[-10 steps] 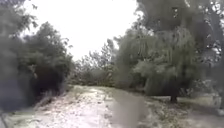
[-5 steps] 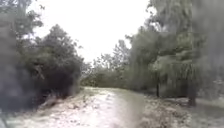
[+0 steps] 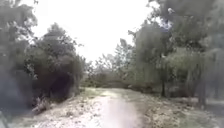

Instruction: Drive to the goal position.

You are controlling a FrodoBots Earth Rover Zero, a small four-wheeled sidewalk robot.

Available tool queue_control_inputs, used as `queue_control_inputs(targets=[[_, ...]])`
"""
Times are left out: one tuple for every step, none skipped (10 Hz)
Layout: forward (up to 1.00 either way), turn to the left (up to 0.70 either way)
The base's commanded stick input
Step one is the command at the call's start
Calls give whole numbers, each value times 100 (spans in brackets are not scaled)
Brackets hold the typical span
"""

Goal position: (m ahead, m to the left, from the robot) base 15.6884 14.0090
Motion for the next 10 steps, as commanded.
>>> queue_control_inputs(targets=[[85,0],[85,0],[85,0],[85,0],[85,0],[85,0],[85,0],[85,0],[85,0],[85,0]])
